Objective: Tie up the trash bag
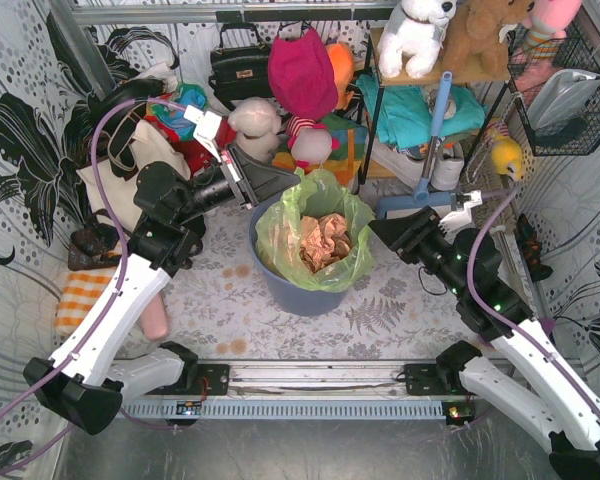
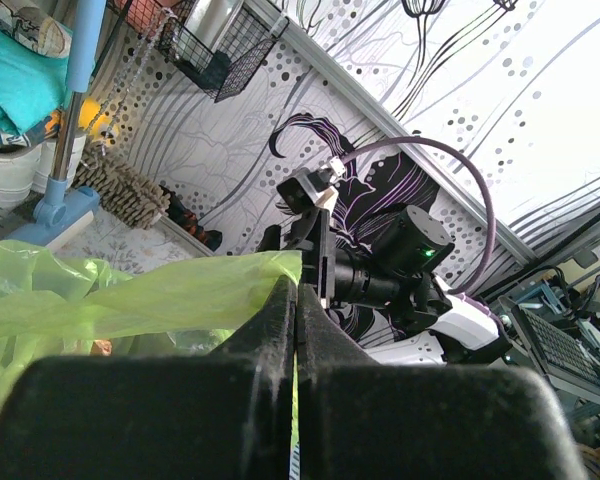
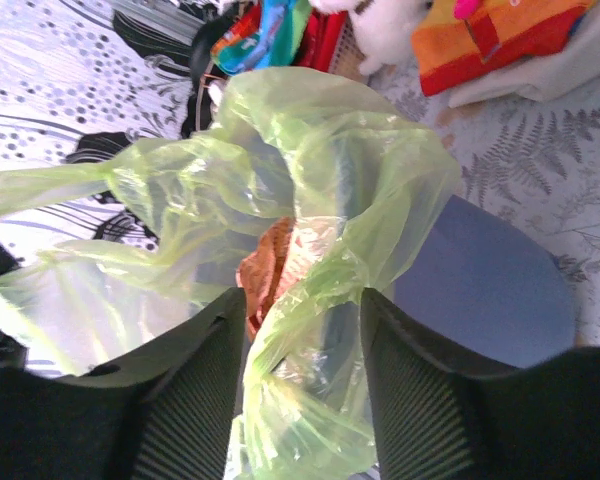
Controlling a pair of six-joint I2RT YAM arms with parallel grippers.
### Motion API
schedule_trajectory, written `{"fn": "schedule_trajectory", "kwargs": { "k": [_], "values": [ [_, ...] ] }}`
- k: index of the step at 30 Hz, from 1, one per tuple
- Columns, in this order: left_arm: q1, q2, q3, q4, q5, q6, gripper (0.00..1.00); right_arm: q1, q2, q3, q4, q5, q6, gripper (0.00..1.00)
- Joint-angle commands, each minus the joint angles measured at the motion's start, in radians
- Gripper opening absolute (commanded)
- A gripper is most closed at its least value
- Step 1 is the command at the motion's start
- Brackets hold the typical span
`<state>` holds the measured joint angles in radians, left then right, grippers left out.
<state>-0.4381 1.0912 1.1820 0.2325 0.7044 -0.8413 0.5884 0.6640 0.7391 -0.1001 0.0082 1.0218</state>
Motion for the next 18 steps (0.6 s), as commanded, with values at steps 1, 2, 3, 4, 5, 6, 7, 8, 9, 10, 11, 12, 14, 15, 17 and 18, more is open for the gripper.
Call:
{"fn": "schedule_trajectory", "kwargs": {
  "k": [1,2,3,4,5,6,7,8,9,10,11,12,14,15,17,18],
  "values": [
    [-0.007,0.005,0.001,0.054,0.020,-0.005,0.00,-0.004,-0.018,-0.006,0.040,0.008,0.023,0.44],
    [-0.007,0.007,0.003,0.054,0.021,-0.005,0.00,-0.003,-0.016,-0.007,0.051,-0.004,0.023,0.41],
    [-0.008,0.007,0.005,0.054,0.021,-0.007,0.00,-0.004,-0.013,-0.008,0.064,-0.013,0.023,0.36],
    [-0.008,0.009,0.006,0.055,0.022,-0.008,0.00,-0.004,-0.010,-0.008,0.073,-0.023,0.023,0.32],
    [-0.007,0.011,0.008,0.054,0.022,-0.008,0.00,-0.004,-0.004,-0.008,0.086,-0.036,0.023,0.28],
    [-0.010,0.012,0.008,0.054,0.023,-0.009,0.00,-0.004,0.003,-0.008,0.099,-0.050,0.020,0.28],
    [-0.010,0.012,0.010,0.055,0.022,-0.009,0.00,-0.003,0.010,-0.003,0.107,-0.065,0.018,0.30],
    [-0.009,0.013,0.010,0.054,0.021,-0.009,0.00,-0.003,0.021,0.003,0.108,-0.077,0.015,0.32],
    [-0.011,0.014,0.010,0.053,0.021,-0.009,0.00,-0.003,0.031,0.011,0.105,-0.095,0.012,0.33],
    [-0.010,0.014,0.010,0.054,0.021,-0.008,0.00,-0.003,0.041,0.020,0.102,-0.114,0.007,0.34],
    [-0.011,0.016,0.011,0.053,0.021,-0.008,0.00,-0.003,0.047,0.031,0.089,-0.129,0.003,0.35],
    [-0.010,0.015,0.011,0.053,0.021,-0.009,0.00,-0.003,0.050,0.042,0.073,-0.142,-0.003,0.37],
    [-0.010,0.015,0.013,0.048,0.022,-0.006,0.00,-0.002,0.039,0.062,0.017,-0.143,-0.016,0.43],
    [-0.010,0.015,0.013,0.049,0.020,-0.005,0.00,-0.004,0.028,0.072,-0.024,-0.122,-0.022,0.46],
    [-0.010,0.015,0.013,0.048,0.020,-0.005,0.00,-0.003,0.008,0.112,-0.121,-0.076,-0.038,0.49],
    [-0.011,0.016,0.012,0.048,0.020,-0.005,0.00,-0.004,-0.001,0.127,-0.186,-0.055,-0.046,0.51]
  ]
}}
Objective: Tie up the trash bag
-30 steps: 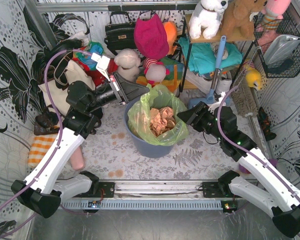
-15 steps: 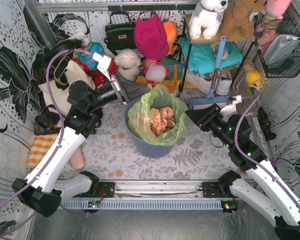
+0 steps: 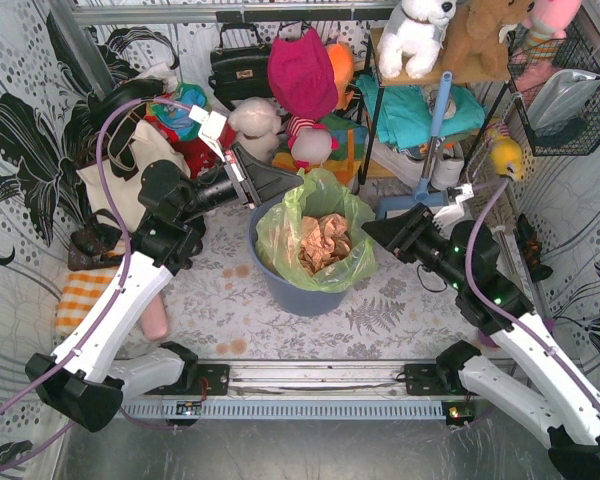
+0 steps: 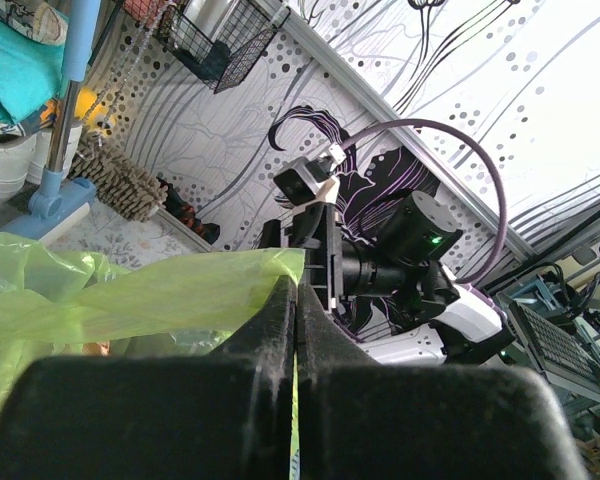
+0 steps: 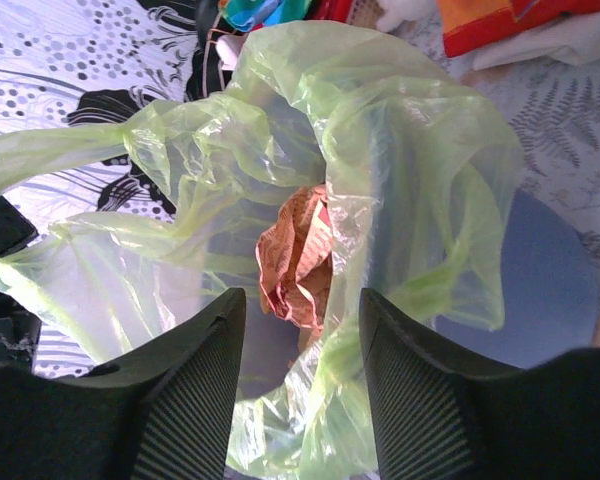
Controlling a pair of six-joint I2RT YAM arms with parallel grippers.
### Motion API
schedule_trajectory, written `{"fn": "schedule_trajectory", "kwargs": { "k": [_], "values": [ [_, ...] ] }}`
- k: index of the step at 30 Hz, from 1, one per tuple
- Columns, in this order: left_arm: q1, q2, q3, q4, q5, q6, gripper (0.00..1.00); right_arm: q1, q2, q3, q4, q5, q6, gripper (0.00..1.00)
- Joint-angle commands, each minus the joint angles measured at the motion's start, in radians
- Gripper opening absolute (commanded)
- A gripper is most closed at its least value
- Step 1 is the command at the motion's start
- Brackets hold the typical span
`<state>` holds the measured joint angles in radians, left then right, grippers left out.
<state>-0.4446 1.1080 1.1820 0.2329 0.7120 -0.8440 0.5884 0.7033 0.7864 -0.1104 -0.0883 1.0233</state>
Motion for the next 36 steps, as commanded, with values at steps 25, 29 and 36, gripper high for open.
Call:
{"fn": "schedule_trajectory", "kwargs": {
  "k": [25,29,36],
  "values": [
    [-0.009,-0.007,-0.012,0.063,0.008,-0.007,0.00,-0.004,0.089,0.183,-0.284,-0.105,-0.062,0.33],
    [-0.009,-0.007,-0.012,0.063,0.006,-0.006,0.00,-0.003,0.072,0.189,-0.313,-0.085,-0.070,0.27],
    [-0.009,0.000,-0.010,0.065,0.007,-0.007,0.00,-0.003,0.052,0.192,-0.338,-0.075,-0.071,0.21]
  ]
}}
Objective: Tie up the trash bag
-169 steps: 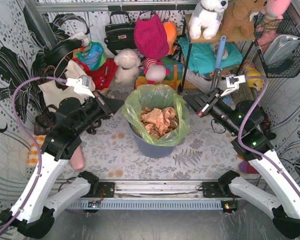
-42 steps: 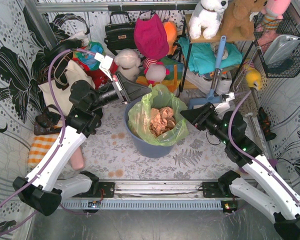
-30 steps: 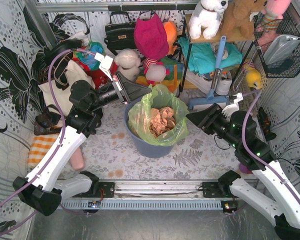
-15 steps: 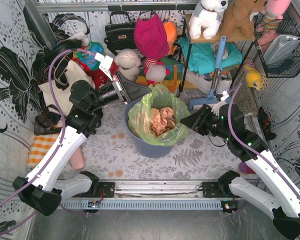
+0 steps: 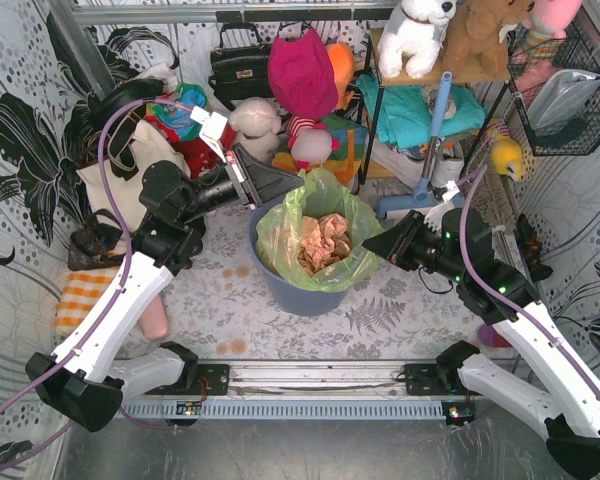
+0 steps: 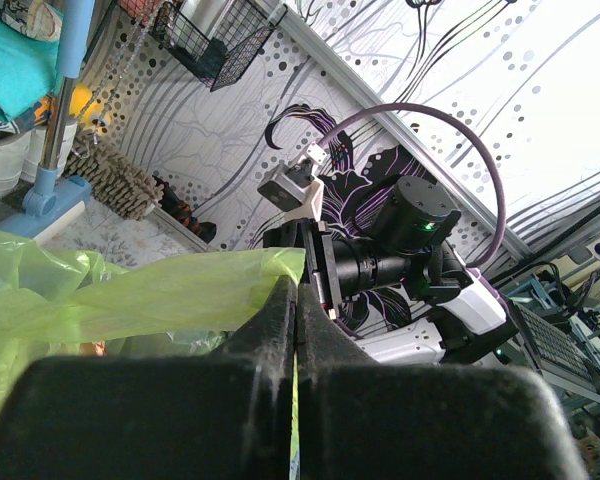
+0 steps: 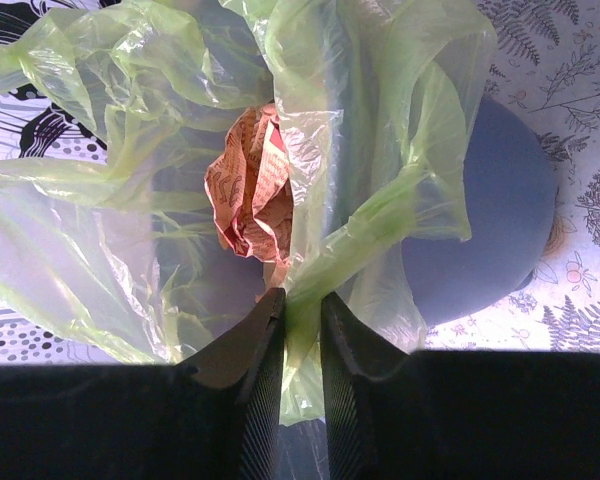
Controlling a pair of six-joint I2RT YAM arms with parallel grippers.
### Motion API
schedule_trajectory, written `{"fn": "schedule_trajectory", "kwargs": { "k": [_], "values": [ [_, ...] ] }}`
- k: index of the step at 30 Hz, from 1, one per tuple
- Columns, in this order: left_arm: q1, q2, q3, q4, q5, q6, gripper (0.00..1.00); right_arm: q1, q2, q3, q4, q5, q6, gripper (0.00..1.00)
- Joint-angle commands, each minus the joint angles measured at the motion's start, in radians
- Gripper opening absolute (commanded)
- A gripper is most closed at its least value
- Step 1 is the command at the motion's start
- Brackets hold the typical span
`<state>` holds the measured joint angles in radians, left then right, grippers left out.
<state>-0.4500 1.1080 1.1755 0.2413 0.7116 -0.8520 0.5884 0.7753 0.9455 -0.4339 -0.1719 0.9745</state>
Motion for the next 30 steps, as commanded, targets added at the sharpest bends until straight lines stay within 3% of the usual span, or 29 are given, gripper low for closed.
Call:
{"fn": "schedule_trajectory", "kwargs": {
  "k": [1,13,16,18,22,30],
  "values": [
    [-0.004,0.000,-0.003,0.058,0.007,0.002,0.00,-0.003,-0.025,0.034,-0.020,0.012,-0.022,0.21],
    [-0.004,0.002,-0.013,0.076,0.005,-0.004,0.00,-0.003,-0.043,0.075,-0.058,0.035,-0.036,0.12],
    [-0.004,0.002,-0.013,0.076,0.006,-0.002,0.00,-0.003,-0.045,0.080,-0.033,0.034,-0.036,0.06],
    [-0.003,0.000,-0.017,0.084,0.005,-0.001,0.00,-0.003,-0.043,0.081,0.024,0.029,-0.040,0.00],
    [-0.004,-0.024,-0.028,0.085,-0.010,0.011,0.00,-0.004,0.008,0.096,0.201,-0.019,-0.066,0.00],
    [-0.004,-0.135,-0.032,-0.149,-0.216,0.142,0.00,-0.003,0.235,0.221,0.522,-0.187,-0.104,0.00]
  ]
}}
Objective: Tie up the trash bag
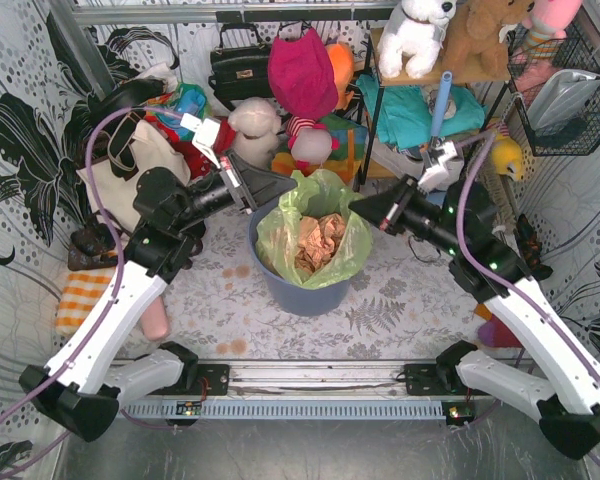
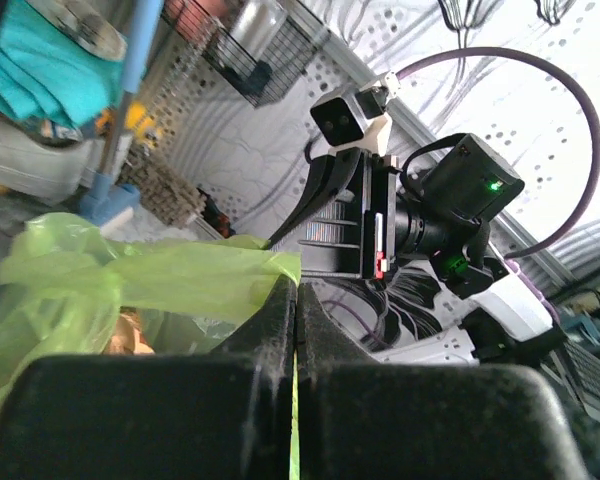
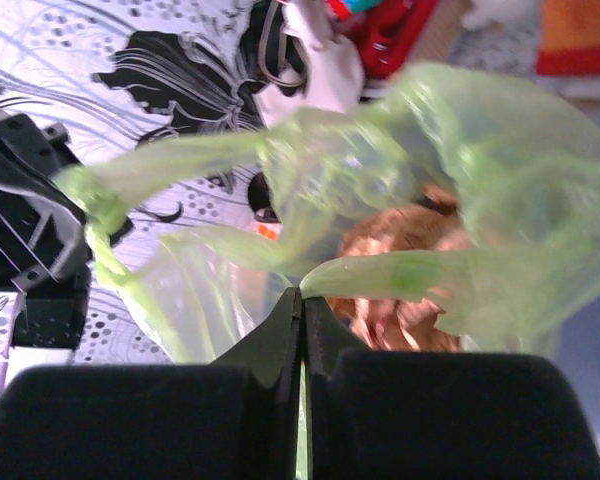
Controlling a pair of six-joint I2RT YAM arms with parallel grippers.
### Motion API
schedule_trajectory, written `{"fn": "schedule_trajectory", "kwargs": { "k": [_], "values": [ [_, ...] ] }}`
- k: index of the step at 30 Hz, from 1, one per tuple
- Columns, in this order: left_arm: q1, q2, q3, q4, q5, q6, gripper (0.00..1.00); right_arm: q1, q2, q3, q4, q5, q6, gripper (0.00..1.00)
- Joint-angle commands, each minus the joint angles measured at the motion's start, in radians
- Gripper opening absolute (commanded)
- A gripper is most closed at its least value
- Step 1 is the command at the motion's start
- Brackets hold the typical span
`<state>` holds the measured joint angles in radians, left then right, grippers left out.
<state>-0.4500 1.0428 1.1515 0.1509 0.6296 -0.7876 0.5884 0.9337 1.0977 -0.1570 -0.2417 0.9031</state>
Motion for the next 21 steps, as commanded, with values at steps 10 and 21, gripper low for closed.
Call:
{"fn": "schedule_trajectory", "kwargs": {
  "k": [10,21],
  "values": [
    [-0.003,-0.084,0.089,-0.073,-0.289,0.166,0.00,-0.003,0.257,0.341,0.284,-0.165,-0.138,0.00],
    [-0.004,-0.090,0.235,-0.113,-0.345,0.263,0.00,-0.003,0.264,0.483,0.267,-0.140,-0.239,0.00]
  ]
}}
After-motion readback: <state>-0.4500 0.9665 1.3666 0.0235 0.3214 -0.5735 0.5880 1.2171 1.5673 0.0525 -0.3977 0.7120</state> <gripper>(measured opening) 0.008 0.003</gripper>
